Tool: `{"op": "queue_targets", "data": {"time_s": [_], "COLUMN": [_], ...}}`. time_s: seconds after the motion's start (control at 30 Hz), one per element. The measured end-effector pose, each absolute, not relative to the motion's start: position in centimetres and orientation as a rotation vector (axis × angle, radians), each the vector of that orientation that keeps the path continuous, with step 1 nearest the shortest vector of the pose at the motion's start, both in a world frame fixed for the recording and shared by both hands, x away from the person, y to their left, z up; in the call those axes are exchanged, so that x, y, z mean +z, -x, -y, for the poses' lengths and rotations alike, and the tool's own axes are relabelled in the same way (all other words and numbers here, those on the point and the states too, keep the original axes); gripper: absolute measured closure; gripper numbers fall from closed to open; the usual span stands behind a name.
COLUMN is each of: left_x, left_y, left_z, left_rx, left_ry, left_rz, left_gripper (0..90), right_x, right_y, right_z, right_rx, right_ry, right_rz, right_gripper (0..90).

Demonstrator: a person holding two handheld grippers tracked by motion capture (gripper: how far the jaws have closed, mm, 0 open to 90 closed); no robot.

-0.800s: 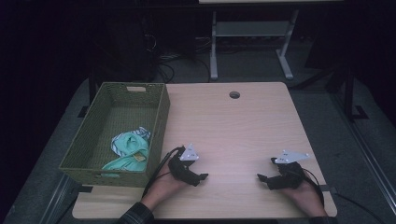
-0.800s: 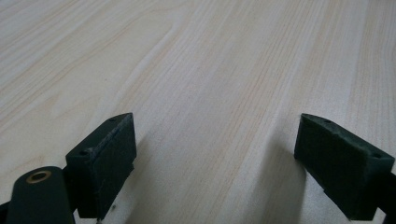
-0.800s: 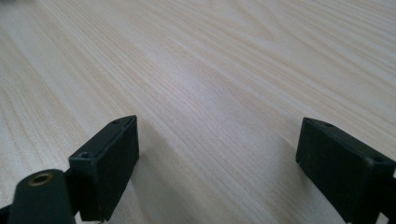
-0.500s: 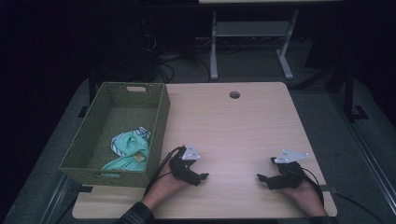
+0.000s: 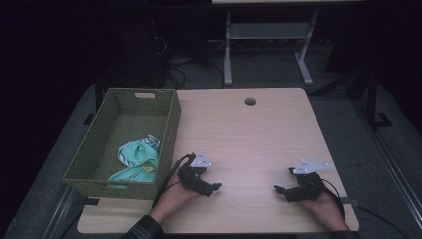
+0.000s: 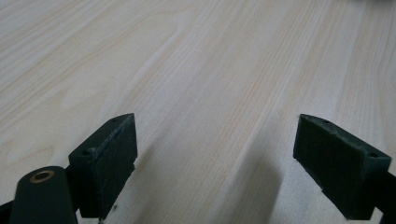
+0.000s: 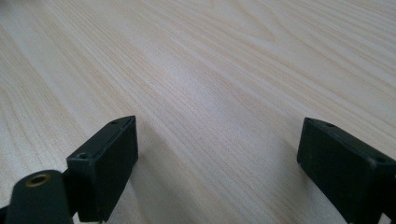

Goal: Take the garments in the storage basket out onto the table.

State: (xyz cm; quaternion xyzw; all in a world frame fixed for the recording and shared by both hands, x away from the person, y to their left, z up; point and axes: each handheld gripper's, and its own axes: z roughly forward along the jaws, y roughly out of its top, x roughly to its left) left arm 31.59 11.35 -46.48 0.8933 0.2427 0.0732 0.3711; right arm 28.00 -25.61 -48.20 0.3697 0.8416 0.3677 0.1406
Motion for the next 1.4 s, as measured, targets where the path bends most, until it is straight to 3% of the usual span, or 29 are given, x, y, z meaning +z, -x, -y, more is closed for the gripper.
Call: {"op": "queue_targets", "data": {"time_s": [1.4], "left_x": [-44.0], "left_y": [-31.7], "left_z": [-11.7], "left_rx": [0.152], "left_ry": [-2.251], "left_rz": [-0.641], "left_gripper": [13.2], "right_x": [-48.2], "right_y": [-28.0], "right_z": [25.6], "right_rx": [1.061], "right_ry": [-1.072], "right_rz": [-2.437], "right_gripper": [11.4]}}
